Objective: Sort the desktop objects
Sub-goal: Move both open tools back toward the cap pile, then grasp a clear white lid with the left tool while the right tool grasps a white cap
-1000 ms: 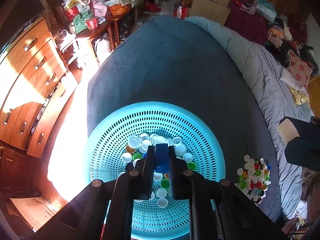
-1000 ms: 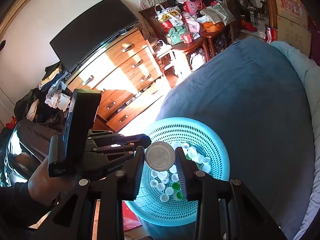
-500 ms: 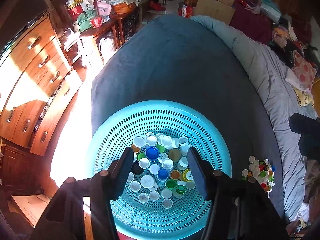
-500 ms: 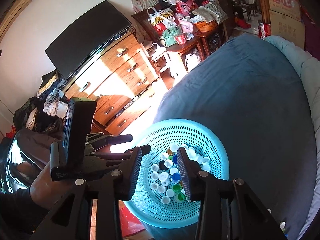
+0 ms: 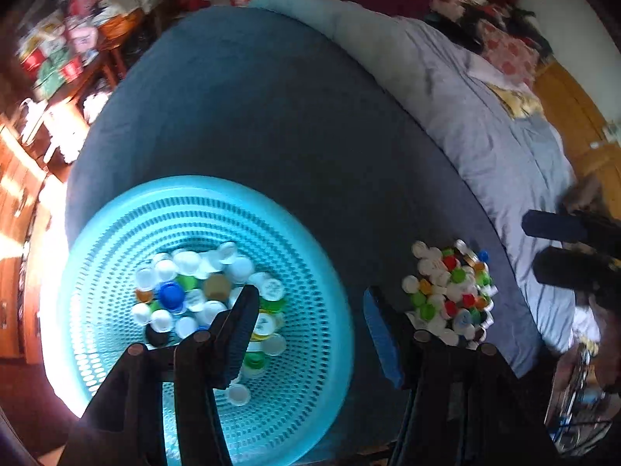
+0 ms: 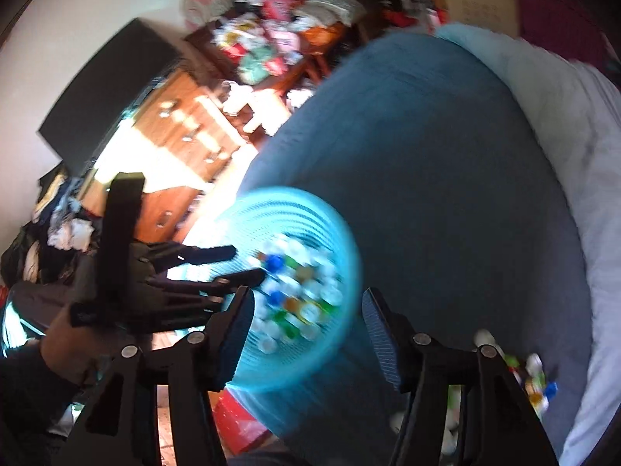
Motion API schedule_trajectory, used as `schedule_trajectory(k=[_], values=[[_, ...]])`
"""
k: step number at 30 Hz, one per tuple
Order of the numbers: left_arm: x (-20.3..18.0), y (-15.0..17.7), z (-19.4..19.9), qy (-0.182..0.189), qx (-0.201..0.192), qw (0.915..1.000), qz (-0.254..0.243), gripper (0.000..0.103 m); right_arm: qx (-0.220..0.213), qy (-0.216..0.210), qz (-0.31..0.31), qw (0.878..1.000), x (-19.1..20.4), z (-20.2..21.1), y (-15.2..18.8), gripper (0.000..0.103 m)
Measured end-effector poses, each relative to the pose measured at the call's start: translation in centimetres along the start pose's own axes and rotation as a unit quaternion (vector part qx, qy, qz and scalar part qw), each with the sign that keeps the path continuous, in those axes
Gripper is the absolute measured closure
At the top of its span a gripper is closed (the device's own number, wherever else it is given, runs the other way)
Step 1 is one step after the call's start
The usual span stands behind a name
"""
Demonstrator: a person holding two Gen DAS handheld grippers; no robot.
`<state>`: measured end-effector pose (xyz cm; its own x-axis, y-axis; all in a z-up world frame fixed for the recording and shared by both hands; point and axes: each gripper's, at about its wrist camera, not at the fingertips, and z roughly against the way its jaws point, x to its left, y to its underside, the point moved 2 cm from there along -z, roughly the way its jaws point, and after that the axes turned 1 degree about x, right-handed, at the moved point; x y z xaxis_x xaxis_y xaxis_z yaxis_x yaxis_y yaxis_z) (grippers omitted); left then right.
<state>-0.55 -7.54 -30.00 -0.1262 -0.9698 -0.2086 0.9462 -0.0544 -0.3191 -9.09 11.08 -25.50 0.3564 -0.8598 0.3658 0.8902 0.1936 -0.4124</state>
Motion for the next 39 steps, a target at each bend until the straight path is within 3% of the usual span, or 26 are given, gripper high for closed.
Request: schedule_trajectory(k=[2,6,11,17,23,27,28,30,33,39], values=[[-4.3,0.6,-1.1,0.03,0.013,0.9987,-0.04,0.046,0.012,0.036,-0.045,0.998,-5.1,1.6,3.5,0.04],[-10.4,2.6,-5.8,0.077,0.049,0.9949,-0.041,0.046,0.027,0.075,-0.128,0.989,-14.1,4.8,9.5,0.04],[-14.4,7.7,-13.3,0.058,0.105,0.9914,-0.053,0.046,0.05,0.093,-0.191,0.976,-21.7,7.7,16.7,0.04],[-16.5,13.0,-19.2,0.035,0.128,0.9902,-0.043,0.046,0.071,0.07,-0.221,0.97,-24.1,7.4,22.5,0.039],[-17.1,14.5,-22.0,0.006,0.117,0.9928,-0.026,0.046,0.092,0.049,-0.234,0.967,-25.3,6.1,27.4,0.039],[-17.7,14.4,-23.1,-0.001,0.111,0.9932,-0.034,0.046,0.092,0.043,-0.243,0.965,-25.9,6.1,28.8,0.039],[-17.8,14.3,-23.1,-0.002,0.11,0.9932,-0.037,0.046,0.091,0.045,-0.242,0.965,-26.0,6.2,29.0,0.04],[-17.8,14.1,-22.9,0.001,0.107,0.9937,-0.035,0.062,0.089,0.053,-0.238,0.966,-26.3,6.4,29.2,0.043],[-17.8,13.6,-21.6,0.0,0.103,0.9942,-0.031,0.062,0.084,0.056,-0.242,0.965,-26.6,6.7,29.3,0.061],[-16.9,13.1,-16.8,-0.003,0.089,0.9959,-0.013,0.062,0.072,0.043,-0.223,0.971,-26.3,5.6,27.0,0.062]])
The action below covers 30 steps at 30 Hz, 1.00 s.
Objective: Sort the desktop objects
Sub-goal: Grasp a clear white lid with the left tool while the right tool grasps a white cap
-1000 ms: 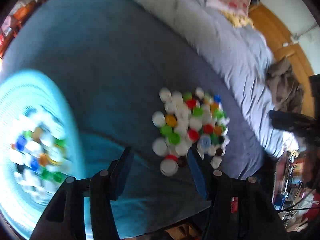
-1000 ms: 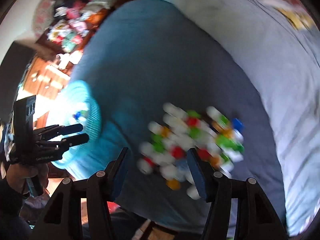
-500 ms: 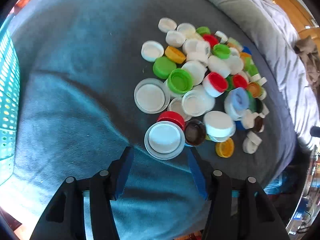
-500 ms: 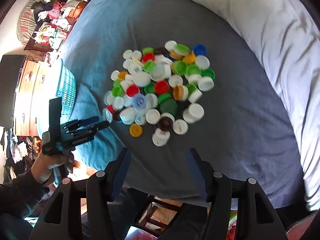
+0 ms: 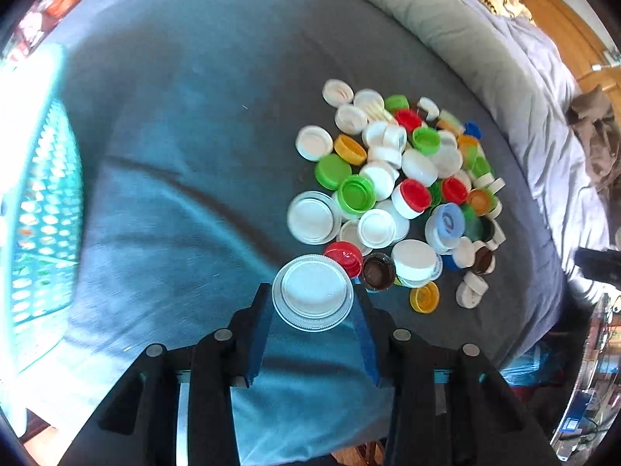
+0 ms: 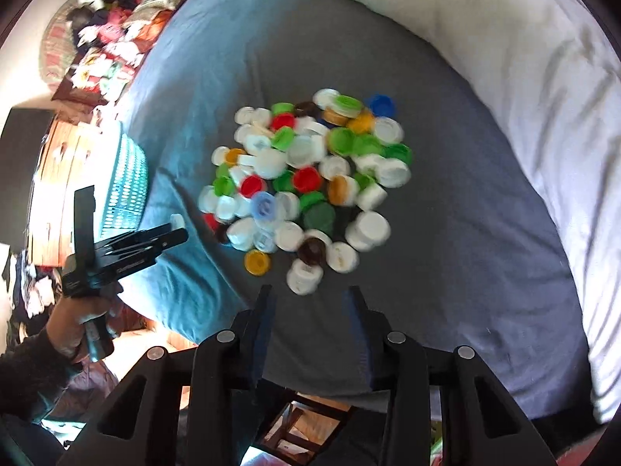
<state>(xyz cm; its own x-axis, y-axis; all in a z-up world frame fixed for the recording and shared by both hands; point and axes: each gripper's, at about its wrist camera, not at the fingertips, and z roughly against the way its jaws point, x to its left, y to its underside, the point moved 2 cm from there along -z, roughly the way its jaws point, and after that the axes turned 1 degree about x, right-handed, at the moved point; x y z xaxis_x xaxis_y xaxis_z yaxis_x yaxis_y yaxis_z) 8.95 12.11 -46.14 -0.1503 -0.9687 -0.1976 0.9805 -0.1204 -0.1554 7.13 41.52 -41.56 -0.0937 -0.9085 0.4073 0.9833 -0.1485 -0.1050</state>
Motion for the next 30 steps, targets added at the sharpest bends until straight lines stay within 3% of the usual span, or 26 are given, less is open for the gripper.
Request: schedule_trajectory(k=[6,9,10,15,21,23,24,27,28,30], values=[[2.6,0.0,4.4,0.012,-0.029,0.9993,0.023,0.062,-0.007,-0.019,0.126,0.992,7.7,-5.2,-4.3,0.058],[4.0,-0.1,6.1,0.015,-0.048,0.9982,0.032,0.062,-0.021,-0.02,0.209,0.977,12.5,-8.5,-6.0,0.039],[4.4,-0.1,6.6,0.015,-0.054,0.9978,0.035,0.062,-0.021,-0.021,0.231,0.972,13.7,-9.7,-6.4,0.038],[6.6,-0.3,8.1,0.024,-0.066,0.996,0.056,0.062,0.0,0.006,0.326,0.945,17.6,-15.1,-7.5,0.038],[8.1,-0.1,8.6,0.033,-0.065,0.995,0.069,0.062,0.016,0.05,0.385,0.922,19.4,-18.8,-8.1,0.038],[8.2,-0.1,8.7,0.034,-0.063,0.9951,0.069,0.062,0.031,0.065,0.391,0.917,19.2,-20.1,-8.2,0.045],[8.2,-0.1,8.7,0.035,-0.062,0.9951,0.069,0.062,0.042,0.074,0.392,0.916,19.0,-20.8,-8.2,0.061],[7.9,-0.7,9.0,0.035,-0.065,0.9952,0.064,0.062,0.053,0.064,0.367,0.926,18.4,-20.7,-8.7,0.064],[7.7,-0.8,9.3,0.035,-0.066,0.9953,0.062,0.062,0.043,0.053,0.355,0.932,18.5,-19.6,-9.1,0.1],[7.4,-1.3,10.1,0.034,-0.066,0.9956,0.057,0.062,0.023,0.04,0.327,0.944,18.5,-16.6,-9.9,0.1]])
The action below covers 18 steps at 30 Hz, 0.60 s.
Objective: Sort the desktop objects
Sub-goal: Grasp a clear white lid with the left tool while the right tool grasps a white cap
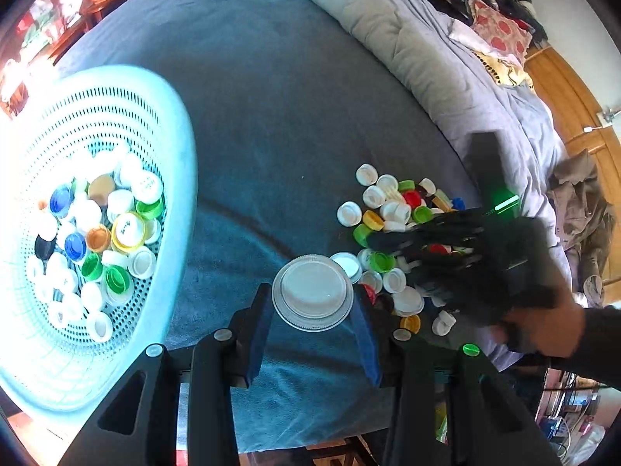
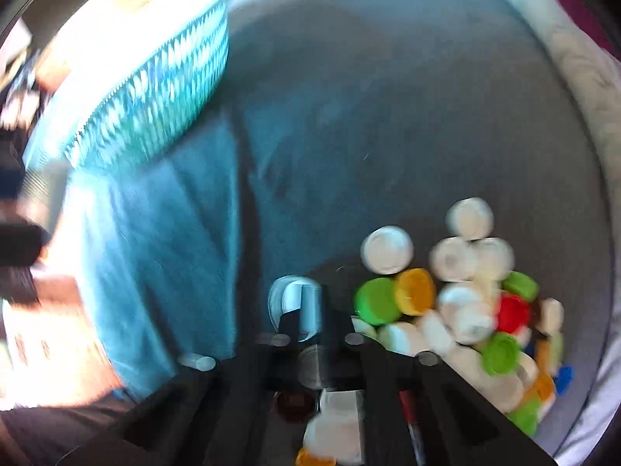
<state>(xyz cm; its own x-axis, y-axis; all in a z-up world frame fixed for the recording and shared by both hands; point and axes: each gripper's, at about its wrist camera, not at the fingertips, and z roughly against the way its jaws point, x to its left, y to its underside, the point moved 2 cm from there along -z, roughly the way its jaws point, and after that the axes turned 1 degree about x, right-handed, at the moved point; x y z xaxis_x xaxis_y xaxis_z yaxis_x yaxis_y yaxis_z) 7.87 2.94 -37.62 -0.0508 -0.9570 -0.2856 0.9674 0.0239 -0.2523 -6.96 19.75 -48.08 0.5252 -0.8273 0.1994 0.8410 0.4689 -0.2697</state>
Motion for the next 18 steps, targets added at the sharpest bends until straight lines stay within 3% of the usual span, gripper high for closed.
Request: schedule_trajectory(k=[5,6,7,9,14,18], values=[[-1.2,-1.0,1.7,0.006,-0.009,0.9999,-0.005,0.062,-0.033,-0.001,-0.05,0.998,-1.6,7.2,0.5,0.099],[-1.2,-1.0,1.8,0.01,-0.01,0.9999,0.003,0.062,-0.031,0.0,-0.056,0.998,-2.0,7.7,0.6,0.082],[-1.1,-1.0,2.0,0.009,-0.011,0.9999,0.008,0.062,-0.036,-0.001,-0.061,0.998,-2.1,8.2,0.7,0.051],[-0.9,-1.3,2.1,0.007,-0.012,0.9998,0.011,0.062,-0.045,-0.024,-0.061,0.997,-2.3,8.7,0.7,0.036],[0.5,-1.3,1.2,-0.007,-0.011,0.9999,0.007,0.062,-0.032,-0.022,-0.033,0.999,-1.0,4.5,0.5,0.034],[2.2,-1.7,1.3,-0.01,-0.019,0.9996,0.017,0.062,-0.026,-0.013,-0.074,0.997,-3.1,0.8,-0.7,0.048]])
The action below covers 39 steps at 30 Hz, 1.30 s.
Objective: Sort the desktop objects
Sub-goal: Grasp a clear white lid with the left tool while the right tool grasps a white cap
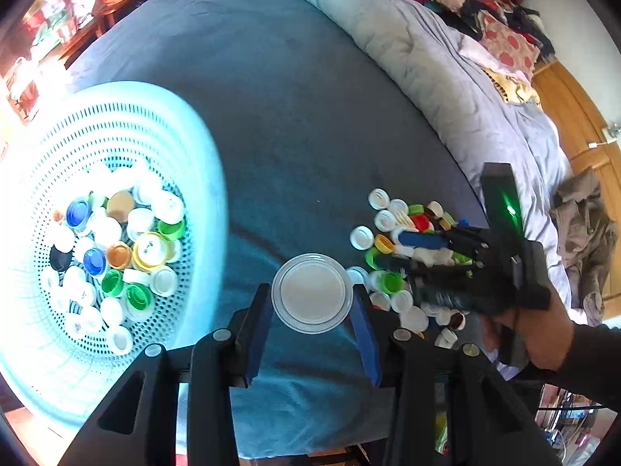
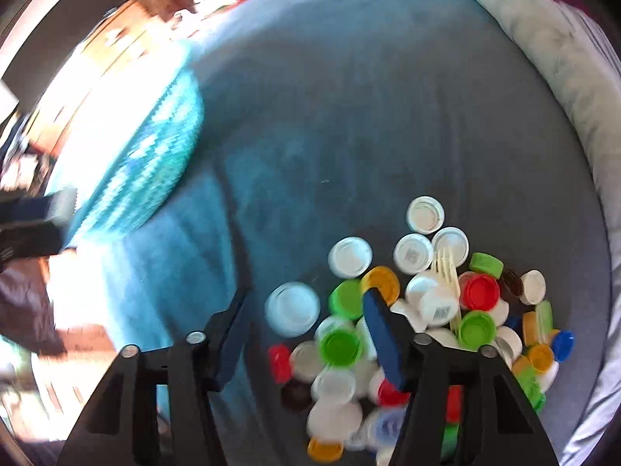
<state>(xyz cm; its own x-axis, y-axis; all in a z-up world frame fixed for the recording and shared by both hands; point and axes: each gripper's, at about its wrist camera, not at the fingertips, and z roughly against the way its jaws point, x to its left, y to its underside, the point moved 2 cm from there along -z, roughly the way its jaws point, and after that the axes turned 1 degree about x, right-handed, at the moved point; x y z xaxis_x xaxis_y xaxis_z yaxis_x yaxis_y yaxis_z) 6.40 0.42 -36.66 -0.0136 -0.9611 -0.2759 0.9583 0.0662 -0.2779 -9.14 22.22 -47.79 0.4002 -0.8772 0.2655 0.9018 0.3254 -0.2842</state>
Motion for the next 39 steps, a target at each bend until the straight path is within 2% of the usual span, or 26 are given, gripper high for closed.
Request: schedule_trajectory(k=[4,9,11,12,14,15,20,24,26,30,33,39], values=[[0.4,-0.4,-0.5,0.007,0.002,1.0,-0.003,0.062,-0.004,0.018,-0.002,1.0,-1.1,-1.9,-2.1,0.048],[0.0,-0.8,-1.5,0.013,0.005,0.9999,-0.005,0.062,0.035,0.045,0.044,0.997,-0.7,-5.0,-2.6,0.049],[0.0,-0.7,-1.9,0.015,0.01,0.9998,-0.002,0.062,0.06,0.058,0.048,0.995,-1.0,-6.3,-2.0,0.052],[0.2,-0.6,-2.1,0.014,0.013,0.9998,-0.002,0.062,0.063,0.06,0.047,0.995,-1.1,-6.6,-1.8,0.058],[0.3,-0.2,-3.0,0.017,0.023,0.9996,0.0,0.062,0.059,0.06,0.038,0.996,-1.3,-6.4,-1.8,0.067],[0.2,0.2,-3.7,0.02,0.029,0.9994,-0.002,0.062,0.057,0.054,0.033,0.996,-1.4,-6.2,-1.9,0.076],[-1.6,2.7,-6.4,0.014,0.061,0.9971,-0.044,0.062,0.014,0.013,-0.009,1.0,-1.8,-3.2,-2.7,0.077],[-3.7,4.1,-9.7,0.012,0.064,0.991,-0.117,0.06,-0.029,-0.003,-0.057,0.998,-3.5,0.8,-2.7,0.076],[-4.2,4.0,-11.4,0.004,0.057,0.9888,-0.138,0.06,-0.039,-0.007,-0.079,0.996,-4.6,2.7,-1.5,0.076],[-4.5,3.0,-14.4,0.025,0.06,0.9879,-0.141,0.06,-0.036,-0.005,-0.08,0.996,-5.6,4.8,2.0,0.076],[-5.4,2.3,-14.9,0.032,0.048,0.9874,-0.147,0.06,-0.027,-0.005,-0.094,0.995,-7.5,5.8,4.4,0.076],[-6.2,2.0,-15.6,0.023,0.061,0.9836,-0.168,0.06,-0.022,-0.012,-0.137,0.99,-9.2,5.5,7.7,0.076]])
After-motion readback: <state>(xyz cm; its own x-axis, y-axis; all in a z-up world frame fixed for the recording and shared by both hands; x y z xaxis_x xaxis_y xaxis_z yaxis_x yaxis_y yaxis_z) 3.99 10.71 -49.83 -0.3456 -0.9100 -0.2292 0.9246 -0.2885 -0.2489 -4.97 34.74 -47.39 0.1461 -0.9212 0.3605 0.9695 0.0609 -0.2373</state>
